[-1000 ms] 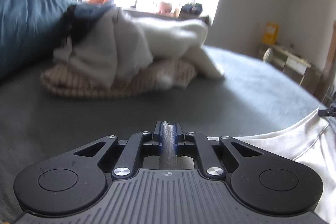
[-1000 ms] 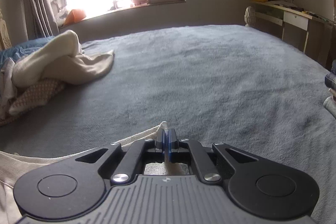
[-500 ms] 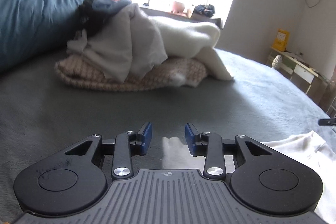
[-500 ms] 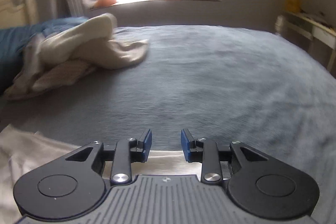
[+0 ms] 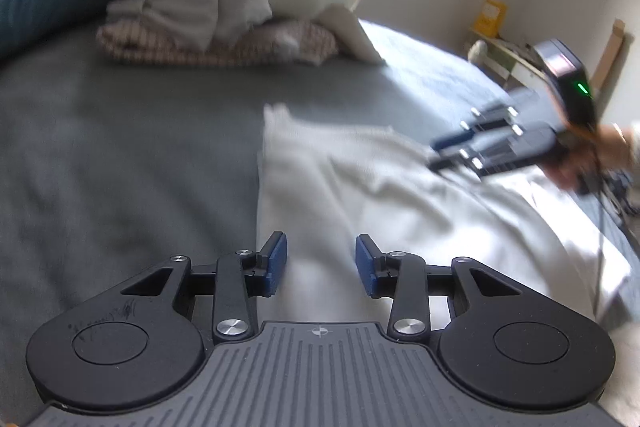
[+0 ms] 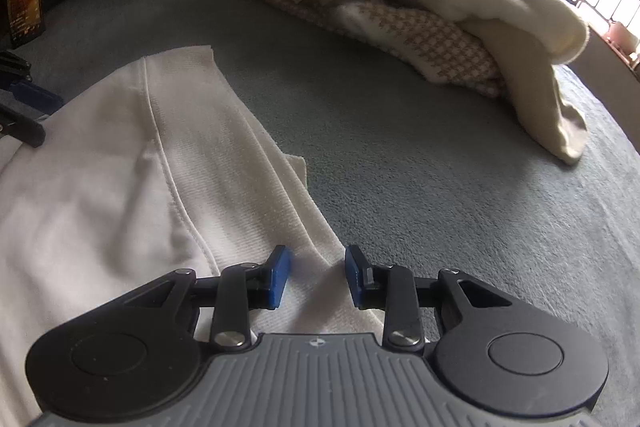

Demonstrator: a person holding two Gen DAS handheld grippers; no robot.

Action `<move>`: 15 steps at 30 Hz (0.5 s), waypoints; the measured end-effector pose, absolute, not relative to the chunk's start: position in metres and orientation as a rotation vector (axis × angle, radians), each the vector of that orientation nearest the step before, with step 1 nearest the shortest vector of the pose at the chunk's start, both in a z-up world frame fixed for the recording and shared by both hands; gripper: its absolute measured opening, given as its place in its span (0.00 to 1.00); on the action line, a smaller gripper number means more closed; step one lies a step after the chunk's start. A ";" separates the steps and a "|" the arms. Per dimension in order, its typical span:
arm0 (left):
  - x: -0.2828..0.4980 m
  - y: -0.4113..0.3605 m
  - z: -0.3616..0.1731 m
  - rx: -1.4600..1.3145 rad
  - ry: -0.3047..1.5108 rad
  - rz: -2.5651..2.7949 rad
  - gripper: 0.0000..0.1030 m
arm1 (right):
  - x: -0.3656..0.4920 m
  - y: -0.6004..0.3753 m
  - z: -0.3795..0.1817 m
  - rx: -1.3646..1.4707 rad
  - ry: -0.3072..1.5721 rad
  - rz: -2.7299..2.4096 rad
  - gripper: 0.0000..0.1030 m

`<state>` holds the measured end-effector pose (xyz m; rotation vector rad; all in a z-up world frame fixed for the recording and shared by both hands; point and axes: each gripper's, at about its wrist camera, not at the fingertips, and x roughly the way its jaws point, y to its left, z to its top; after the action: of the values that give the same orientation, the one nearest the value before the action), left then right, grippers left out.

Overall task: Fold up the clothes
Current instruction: 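Grasp the folded sweatshirt edge with the right gripper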

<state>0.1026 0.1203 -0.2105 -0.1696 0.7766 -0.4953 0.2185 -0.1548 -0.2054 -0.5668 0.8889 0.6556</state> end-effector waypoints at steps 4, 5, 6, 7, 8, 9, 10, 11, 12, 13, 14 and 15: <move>0.094 0.130 -0.219 -0.187 0.791 -0.511 0.37 | 0.219 -0.145 -0.205 -0.637 0.918 0.679 0.34; 0.094 0.132 -0.220 -0.193 0.788 -0.515 0.38 | 0.217 -0.142 -0.205 -0.662 0.921 0.681 0.33; 0.093 0.133 -0.221 -0.198 0.785 -0.519 0.38 | 0.215 -0.140 -0.206 -0.686 0.915 0.678 0.33; 0.093 0.135 -0.223 -0.204 0.782 -0.522 0.38 | 0.213 -0.138 -0.207 -0.703 0.916 0.674 0.33; 0.091 0.136 -0.223 -0.209 0.779 -0.525 0.38 | 0.211 -0.135 -0.209 -0.722 0.916 0.670 0.31; 0.089 0.137 -0.224 -0.214 0.776 -0.527 0.38 | 0.210 -0.132 -0.210 -0.743 0.912 0.669 0.30; 0.088 0.138 -0.224 -0.216 0.773 -0.529 0.39 | 0.208 -0.129 -0.211 -0.757 0.913 0.669 0.27; 0.088 0.138 -0.224 -0.213 0.769 -0.531 0.39 | 0.208 -0.127 -0.212 -0.768 0.914 0.665 0.26; 0.087 0.139 -0.224 -0.211 0.766 -0.533 0.39 | 0.207 -0.125 -0.213 -0.778 0.915 0.661 0.25; 0.086 0.140 -0.224 -0.210 0.763 -0.534 0.39 | 0.207 -0.124 -0.213 -0.780 0.920 0.658 0.24; 0.085 0.140 -0.224 -0.209 0.759 -0.536 0.40 | 0.207 -0.123 -0.213 -0.781 0.926 0.654 0.22; 0.084 0.141 -0.224 -0.213 0.759 -0.534 0.40 | 0.208 -0.123 -0.213 -0.771 0.935 0.651 0.21</move>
<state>0.0838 0.1413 -0.2239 -0.2131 0.7590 -0.5343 0.2083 -0.1234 -0.2132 -0.7711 0.9354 0.6513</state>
